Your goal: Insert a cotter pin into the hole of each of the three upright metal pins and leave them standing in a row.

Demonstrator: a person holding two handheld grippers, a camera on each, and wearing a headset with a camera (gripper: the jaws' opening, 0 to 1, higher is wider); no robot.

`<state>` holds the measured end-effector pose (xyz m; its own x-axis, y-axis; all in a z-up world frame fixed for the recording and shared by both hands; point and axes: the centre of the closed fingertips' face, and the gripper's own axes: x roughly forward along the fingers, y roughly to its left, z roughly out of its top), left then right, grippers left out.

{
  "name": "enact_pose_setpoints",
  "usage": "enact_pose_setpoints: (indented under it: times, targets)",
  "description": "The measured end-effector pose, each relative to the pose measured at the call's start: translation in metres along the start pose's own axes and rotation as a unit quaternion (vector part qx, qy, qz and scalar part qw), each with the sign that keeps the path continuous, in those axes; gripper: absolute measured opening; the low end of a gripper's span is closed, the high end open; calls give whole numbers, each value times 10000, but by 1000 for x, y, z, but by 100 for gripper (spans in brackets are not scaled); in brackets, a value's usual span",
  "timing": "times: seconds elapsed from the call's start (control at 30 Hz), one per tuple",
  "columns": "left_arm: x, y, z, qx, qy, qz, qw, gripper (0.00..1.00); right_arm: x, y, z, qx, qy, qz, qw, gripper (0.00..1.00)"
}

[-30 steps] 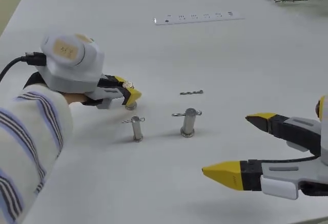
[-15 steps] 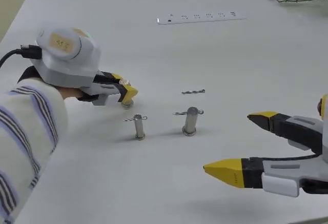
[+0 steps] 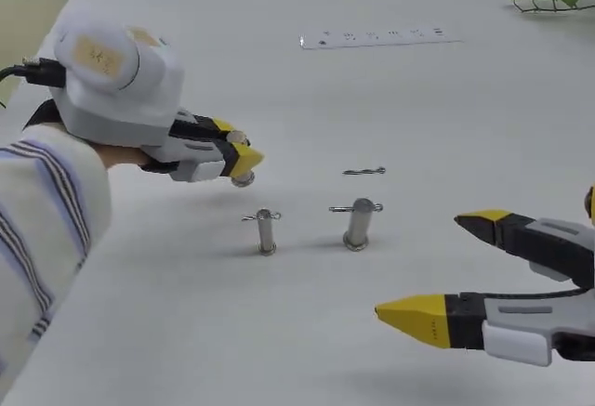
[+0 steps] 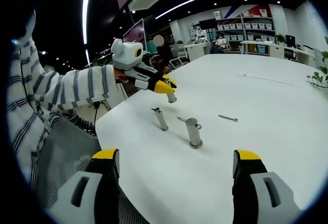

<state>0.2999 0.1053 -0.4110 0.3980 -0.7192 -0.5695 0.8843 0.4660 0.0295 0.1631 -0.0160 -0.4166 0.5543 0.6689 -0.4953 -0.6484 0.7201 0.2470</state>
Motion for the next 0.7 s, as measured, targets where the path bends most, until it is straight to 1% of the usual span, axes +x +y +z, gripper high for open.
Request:
enact_pose_setpoints:
  times: [0.07,0.17,0.23,0.33,0.37,0.4,0.47,0.5,0.53,0.7]
  targets:
    - [-5,-4,5,-14,-81,-86,9999,10,1,1,0,14,5,35,10000,90]
    - [-11,-10,11,81,-138,-155,9998,10,2,3,-1,-11,30,66,10000,91]
    - [-17,-15,17,191,-171,-227,9994,10,2,5,-1,-13,39,94,9999,91]
    - [-24,-22,22,320,-211,-316,9988,10,3,6,-2,-33,70,119,9999,91]
    - [-30,-33,26,369,-220,-360,9984,10,3,7,-2,-37,80,133,9999,91]
    - [-33,-40,28,400,-233,-397,9981,10,4,8,-3,-35,90,152,9998,91]
    - [-36,-46,30,471,-244,-462,9975,10,4,10,-3,-31,106,182,9998,92]
    - [-36,-46,31,486,-247,-477,9974,10,4,10,-4,-36,114,189,9998,92]
    - [-38,-51,32,519,-259,-523,9969,10,5,11,-5,-51,148,215,9996,93]
    - [-41,-64,36,599,-311,-659,9955,10,5,13,-5,-90,173,257,9995,94]
